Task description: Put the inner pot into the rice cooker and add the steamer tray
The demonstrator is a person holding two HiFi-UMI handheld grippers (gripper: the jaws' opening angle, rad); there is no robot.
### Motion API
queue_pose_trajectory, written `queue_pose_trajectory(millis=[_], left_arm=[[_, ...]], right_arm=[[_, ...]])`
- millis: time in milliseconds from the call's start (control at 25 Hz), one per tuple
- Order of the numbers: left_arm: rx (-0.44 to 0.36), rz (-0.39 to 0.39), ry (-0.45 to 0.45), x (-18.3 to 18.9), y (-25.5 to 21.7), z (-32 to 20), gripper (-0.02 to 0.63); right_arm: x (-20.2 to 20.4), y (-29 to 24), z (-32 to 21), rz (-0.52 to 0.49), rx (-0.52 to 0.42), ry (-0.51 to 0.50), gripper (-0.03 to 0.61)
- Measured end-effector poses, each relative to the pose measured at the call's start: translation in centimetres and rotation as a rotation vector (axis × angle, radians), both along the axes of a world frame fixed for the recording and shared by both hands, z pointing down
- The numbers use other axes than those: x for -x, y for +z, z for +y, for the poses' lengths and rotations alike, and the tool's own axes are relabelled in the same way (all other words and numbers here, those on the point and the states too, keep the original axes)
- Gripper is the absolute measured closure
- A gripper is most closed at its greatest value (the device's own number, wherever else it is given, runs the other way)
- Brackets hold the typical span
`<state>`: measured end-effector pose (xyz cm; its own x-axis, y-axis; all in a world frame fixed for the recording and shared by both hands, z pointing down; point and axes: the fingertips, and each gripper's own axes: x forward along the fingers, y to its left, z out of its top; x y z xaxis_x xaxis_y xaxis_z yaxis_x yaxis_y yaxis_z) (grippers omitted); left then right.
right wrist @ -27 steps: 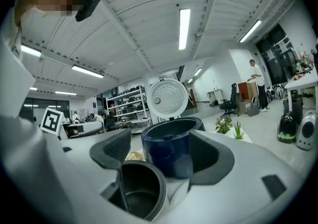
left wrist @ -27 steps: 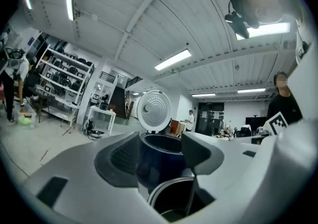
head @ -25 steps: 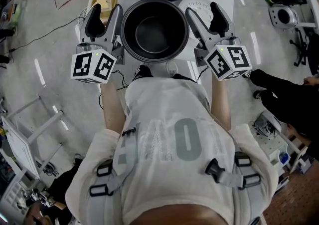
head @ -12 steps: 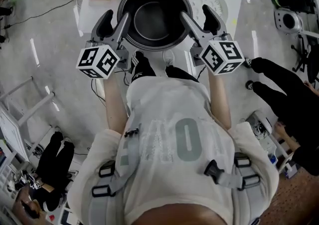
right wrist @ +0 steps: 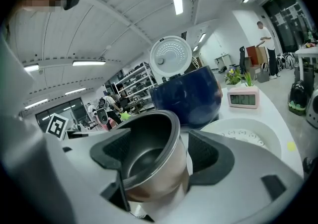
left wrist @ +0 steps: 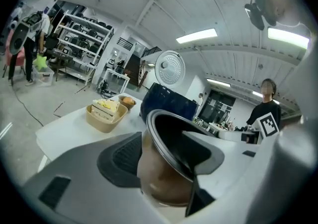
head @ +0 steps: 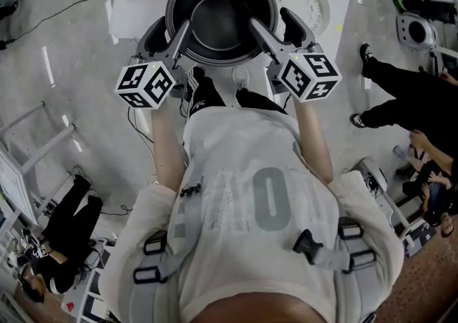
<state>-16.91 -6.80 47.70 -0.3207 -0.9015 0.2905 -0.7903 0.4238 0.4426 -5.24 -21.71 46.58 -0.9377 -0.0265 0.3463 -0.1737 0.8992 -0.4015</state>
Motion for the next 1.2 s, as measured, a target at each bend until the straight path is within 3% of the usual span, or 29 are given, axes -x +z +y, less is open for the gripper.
queue_pose_trajectory(millis=[360, 560, 1000, 1200], left_arm=[[0.007, -0.002, 0.05, -0.8, -0.2, -0.7, 0.368], [-0.006, 0.009, 0.049, -0.6, 0.1, -0.7, 0.368], [0.065, -0.037, 0.022, -0.6, 0.0, -0.5, 0.405], [0.026, -0.043, -0.042, 0.2, -1.5, 0.6, 0.417]], right_arm=[[0.1, 1.4, 1.0, 0.055, -0.042, -0.05, 0.232], [0.5, 2.4, 1.2, 0.055, 0.0, -0.062, 0.263], [0.6, 1.4, 1.3, 0.081, -0.124, -0.103, 0.313], [1.8, -0.4, 2.0, 0.053, -0.185, -0.14, 0.314]])
